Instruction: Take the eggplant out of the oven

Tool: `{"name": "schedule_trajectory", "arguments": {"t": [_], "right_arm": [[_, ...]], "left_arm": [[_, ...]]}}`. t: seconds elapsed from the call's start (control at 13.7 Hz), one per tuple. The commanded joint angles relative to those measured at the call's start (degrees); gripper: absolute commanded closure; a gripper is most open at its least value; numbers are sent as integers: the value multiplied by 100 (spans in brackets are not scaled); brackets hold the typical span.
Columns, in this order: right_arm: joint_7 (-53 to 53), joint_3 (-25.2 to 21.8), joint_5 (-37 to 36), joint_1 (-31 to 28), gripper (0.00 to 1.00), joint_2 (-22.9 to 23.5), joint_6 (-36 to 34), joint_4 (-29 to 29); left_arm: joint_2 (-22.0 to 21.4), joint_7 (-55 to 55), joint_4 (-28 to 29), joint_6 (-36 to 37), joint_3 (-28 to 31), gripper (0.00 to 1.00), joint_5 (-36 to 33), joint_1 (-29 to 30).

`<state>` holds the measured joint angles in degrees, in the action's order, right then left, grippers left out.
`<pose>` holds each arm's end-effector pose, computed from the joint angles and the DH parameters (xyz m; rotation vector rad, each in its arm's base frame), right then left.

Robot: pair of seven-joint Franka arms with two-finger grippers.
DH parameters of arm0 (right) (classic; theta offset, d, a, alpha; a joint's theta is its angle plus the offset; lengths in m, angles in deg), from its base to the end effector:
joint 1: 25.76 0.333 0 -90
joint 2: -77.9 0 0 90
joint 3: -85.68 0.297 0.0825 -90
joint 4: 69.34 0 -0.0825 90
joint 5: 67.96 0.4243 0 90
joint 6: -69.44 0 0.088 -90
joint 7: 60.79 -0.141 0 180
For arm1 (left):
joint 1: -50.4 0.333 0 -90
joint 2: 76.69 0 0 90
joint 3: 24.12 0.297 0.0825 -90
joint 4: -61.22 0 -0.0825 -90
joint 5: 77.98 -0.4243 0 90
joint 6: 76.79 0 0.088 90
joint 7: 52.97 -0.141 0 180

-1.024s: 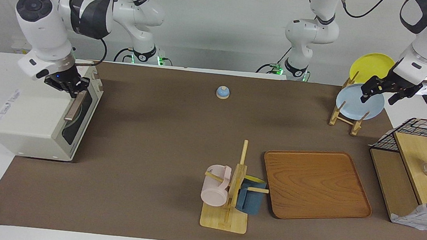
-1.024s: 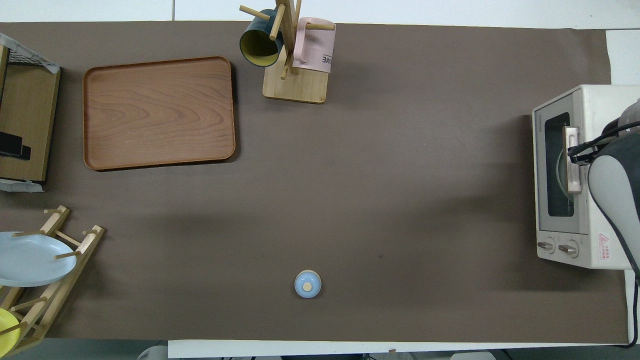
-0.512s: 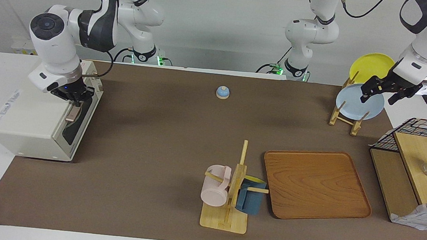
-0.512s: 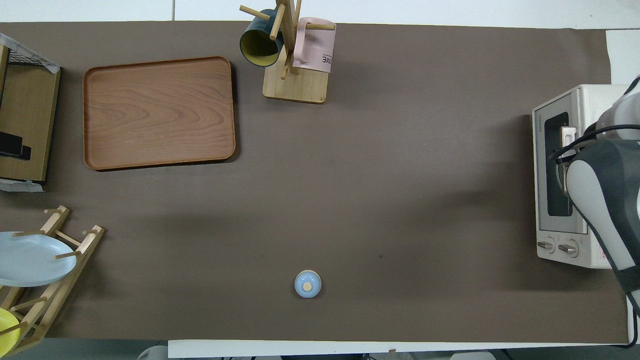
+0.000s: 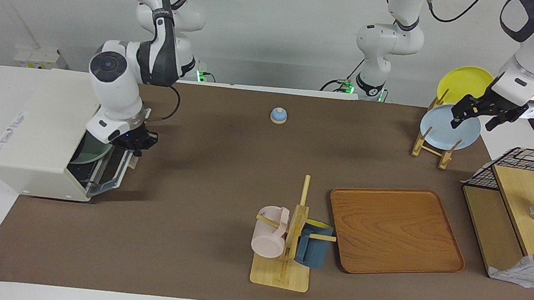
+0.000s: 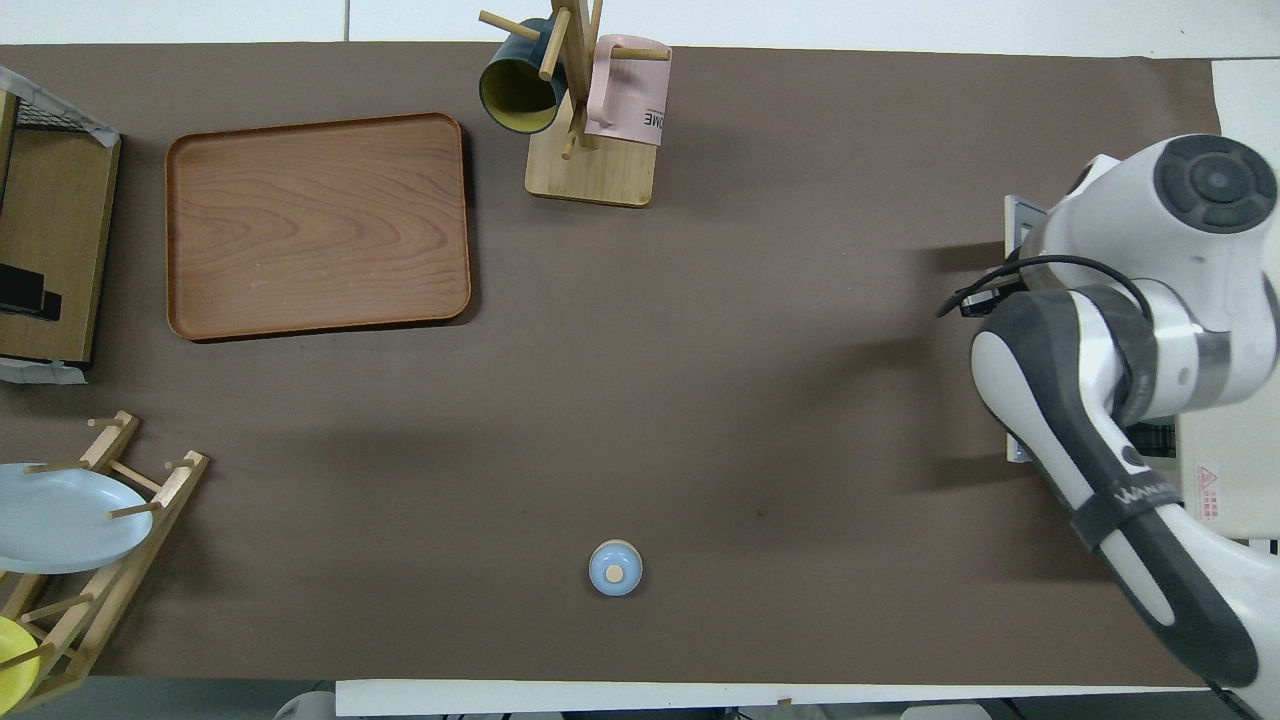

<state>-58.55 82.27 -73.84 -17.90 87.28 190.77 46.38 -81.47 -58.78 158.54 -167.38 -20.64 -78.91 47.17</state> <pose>0.6019 0.0392 0.2902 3.0318 0.2637 -0.0972 0.5682 0.0058 0.5555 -3.1280 0.1531 0.0544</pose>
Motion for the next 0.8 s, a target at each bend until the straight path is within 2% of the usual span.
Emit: {"name": "schedule_trajectory", "arguments": {"t": [0.0,0.22,0.29,0.37,0.44,0.59,0.73], "right_arm": [[-205,-55,-81,-22,100,458,470,-76],[-452,-46,172,118,100,617,673,-76],[-574,-46,566,180,90,626,682,-76],[-706,-46,1066,303,86,626,682,-85],[-838,-46,1471,574,75,635,656,-163],[-1023,-98,1449,726,63,452,88,-427],[-1023,-116,942,350,49,-39,-589,-498]], "left_arm": [[-49,-43,-11,95,-32,0,-21,67],[-49,-43,-11,95,-32,0,-21,67],[-49,-43,-11,95,-32,0,-21,67],[-49,-43,-11,95,-32,0,-21,67],[-49,-43,-11,95,-32,0,-21,67],[-49,-43,-11,95,-32,0,-21,67],[-49,-43,-11,95,-32,0,-21,67]]}}
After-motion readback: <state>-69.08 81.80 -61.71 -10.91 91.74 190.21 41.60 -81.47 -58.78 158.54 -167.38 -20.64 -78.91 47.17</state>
